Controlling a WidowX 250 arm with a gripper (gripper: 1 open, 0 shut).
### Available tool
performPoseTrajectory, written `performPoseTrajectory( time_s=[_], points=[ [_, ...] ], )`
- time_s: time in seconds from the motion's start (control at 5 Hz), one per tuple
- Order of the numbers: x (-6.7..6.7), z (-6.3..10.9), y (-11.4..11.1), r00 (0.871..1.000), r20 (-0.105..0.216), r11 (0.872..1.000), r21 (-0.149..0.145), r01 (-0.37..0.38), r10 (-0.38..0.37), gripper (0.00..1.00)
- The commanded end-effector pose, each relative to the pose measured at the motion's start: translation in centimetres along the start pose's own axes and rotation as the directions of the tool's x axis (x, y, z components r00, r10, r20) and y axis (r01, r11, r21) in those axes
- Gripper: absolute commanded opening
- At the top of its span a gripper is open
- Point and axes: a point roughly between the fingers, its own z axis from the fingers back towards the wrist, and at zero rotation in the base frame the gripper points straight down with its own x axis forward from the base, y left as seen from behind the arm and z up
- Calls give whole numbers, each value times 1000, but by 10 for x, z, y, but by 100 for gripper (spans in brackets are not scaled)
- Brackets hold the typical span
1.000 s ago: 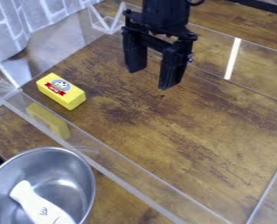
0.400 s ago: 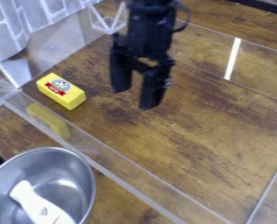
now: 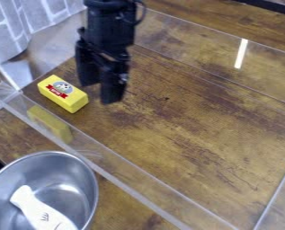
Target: Move the yellow butter to the left side of the table
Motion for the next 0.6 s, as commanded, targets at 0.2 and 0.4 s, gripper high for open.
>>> performPoseTrajectory(
  time_s=[0.2,0.4],
  points=[
    [3,4,36,996,24,995,50,82,-83,100],
    [4,-4,48,988,7,986,67,151,-152,100]
  ],
)
